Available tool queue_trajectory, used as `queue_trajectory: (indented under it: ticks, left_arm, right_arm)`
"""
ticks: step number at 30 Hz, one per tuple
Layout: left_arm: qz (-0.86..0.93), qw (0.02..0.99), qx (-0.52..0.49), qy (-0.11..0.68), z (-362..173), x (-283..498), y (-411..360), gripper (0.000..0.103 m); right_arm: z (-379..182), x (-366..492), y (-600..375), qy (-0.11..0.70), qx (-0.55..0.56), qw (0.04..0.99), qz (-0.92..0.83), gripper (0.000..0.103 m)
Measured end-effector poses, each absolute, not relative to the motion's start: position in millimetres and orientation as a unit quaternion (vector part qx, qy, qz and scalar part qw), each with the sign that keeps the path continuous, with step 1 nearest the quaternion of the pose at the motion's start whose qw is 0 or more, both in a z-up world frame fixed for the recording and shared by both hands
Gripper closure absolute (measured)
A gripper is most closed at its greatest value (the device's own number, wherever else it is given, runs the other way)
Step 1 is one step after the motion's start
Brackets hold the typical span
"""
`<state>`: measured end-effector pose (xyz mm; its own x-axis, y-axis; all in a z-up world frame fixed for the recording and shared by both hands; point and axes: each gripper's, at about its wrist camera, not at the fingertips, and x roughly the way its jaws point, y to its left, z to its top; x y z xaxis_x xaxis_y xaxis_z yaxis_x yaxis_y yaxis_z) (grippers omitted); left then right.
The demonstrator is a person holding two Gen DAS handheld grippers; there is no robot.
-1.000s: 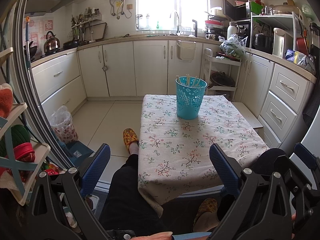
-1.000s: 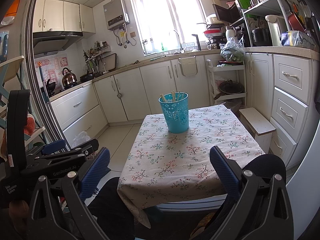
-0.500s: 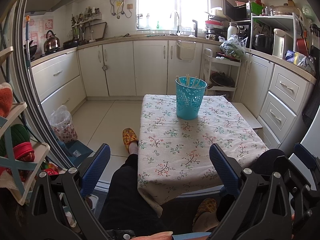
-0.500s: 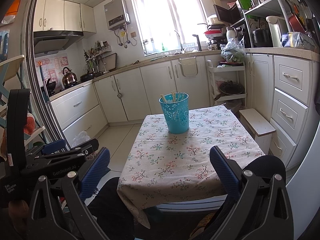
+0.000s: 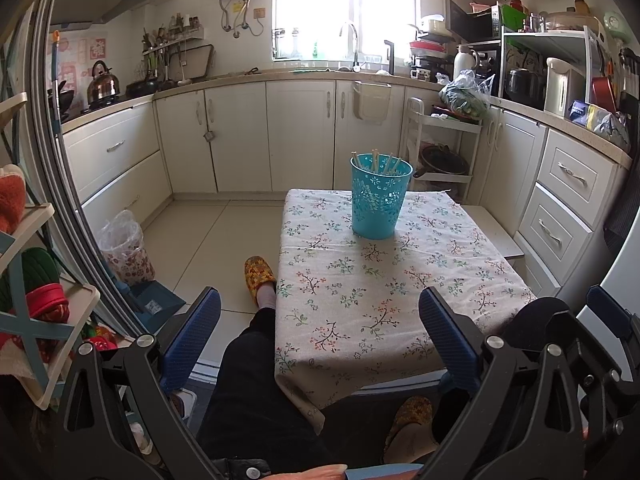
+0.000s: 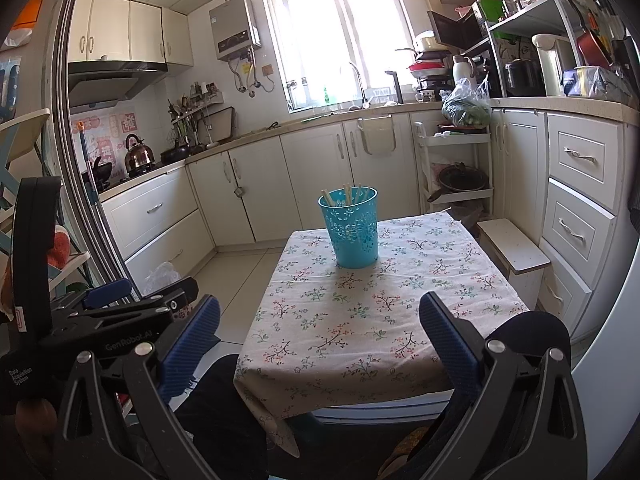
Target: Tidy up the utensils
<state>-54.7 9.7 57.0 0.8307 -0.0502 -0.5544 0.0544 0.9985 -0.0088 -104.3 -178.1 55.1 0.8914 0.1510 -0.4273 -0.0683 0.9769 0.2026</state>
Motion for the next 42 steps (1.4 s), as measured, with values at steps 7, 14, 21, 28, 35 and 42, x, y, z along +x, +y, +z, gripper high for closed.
queue_trajectory:
  ticks: [7,14,21,28,35,42]
  left_arm:
    - [-0.027,0.957,0.004,0.29,56.6,-54.9,9.5,0.008]
    - [-0.027,0.957,0.003,0.29,56.4,-55.0,9.2,0.008]
    - [-0.027,0.957,0.004,0.289,55.6,-55.1,8.1,0.008]
    - [-0.027,0.957,0.003,0.289,55.4,-55.9,8.5,0.008]
    - [-0.027,0.957,0.003,0.289,55.2,-55.4,7.6,0.008]
    - [-0.028,0.957,0.002,0.29,54.9,-55.7,7.8,0.008]
  right_arm:
    - [54.4,-105.4,-177.6,0.226,0.091,0.968,0.057,0.007]
    - [54.2,-105.9,-177.3,0.225,0.091,0.968,0.057,0.008]
    - [53.6,-106.8,-176.5,0.225,0.091,0.968,0.057,0.007]
    - [52.7,-108.8,-176.4,0.224,0.091,0.969,0.056,0.008]
    - [52.7,-108.9,-175.5,0.224,0.09,0.969,0.056,0.008]
    - [50.9,-111.3,-174.9,0.223,0.089,0.969,0.057,0.007]
